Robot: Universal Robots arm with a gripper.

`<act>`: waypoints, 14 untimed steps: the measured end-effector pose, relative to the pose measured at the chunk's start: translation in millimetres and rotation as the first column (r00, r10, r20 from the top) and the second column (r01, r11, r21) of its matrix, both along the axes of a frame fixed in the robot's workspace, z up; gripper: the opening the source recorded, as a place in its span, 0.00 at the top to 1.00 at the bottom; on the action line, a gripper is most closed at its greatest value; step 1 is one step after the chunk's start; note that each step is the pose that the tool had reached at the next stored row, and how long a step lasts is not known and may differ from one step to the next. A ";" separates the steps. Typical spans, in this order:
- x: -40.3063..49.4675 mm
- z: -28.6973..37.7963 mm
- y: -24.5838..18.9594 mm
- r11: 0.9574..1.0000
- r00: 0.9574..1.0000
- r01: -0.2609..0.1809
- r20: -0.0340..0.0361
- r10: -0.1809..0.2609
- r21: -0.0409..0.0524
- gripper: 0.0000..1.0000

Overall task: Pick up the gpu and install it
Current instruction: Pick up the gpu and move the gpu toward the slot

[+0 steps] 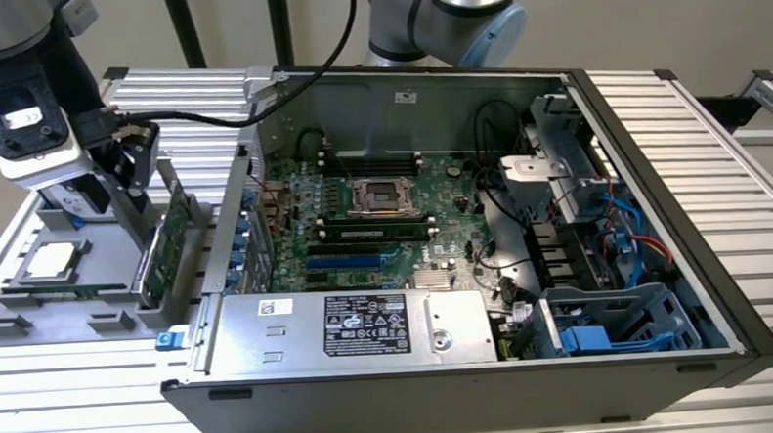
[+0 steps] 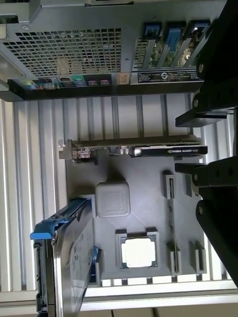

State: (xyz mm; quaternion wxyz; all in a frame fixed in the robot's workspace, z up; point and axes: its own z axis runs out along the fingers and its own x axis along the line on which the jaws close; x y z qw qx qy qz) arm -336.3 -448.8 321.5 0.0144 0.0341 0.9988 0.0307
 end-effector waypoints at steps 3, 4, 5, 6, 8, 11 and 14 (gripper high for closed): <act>-0.1 -1.7 0.0 1.000 1.000 0.000 0.000 0.000 0.000 0.00; -0.1 -2.3 0.0 1.000 1.000 0.000 0.000 0.000 -0.001 0.00; -0.1 -2.9 0.0 1.000 1.000 0.000 0.000 0.000 -0.001 0.00; -0.1 -3.5 0.0 1.000 1.000 0.000 0.000 0.000 -0.001 0.00; -0.1 -4.7 0.0 1.000 1.000 0.000 0.000 0.000 -0.001 0.00; -0.1 -6.4 0.0 1.000 1.000 0.000 0.000 0.000 -0.001 0.00; -0.1 -8.0 0.0 1.000 1.000 0.000 0.000 0.000 -0.002 0.00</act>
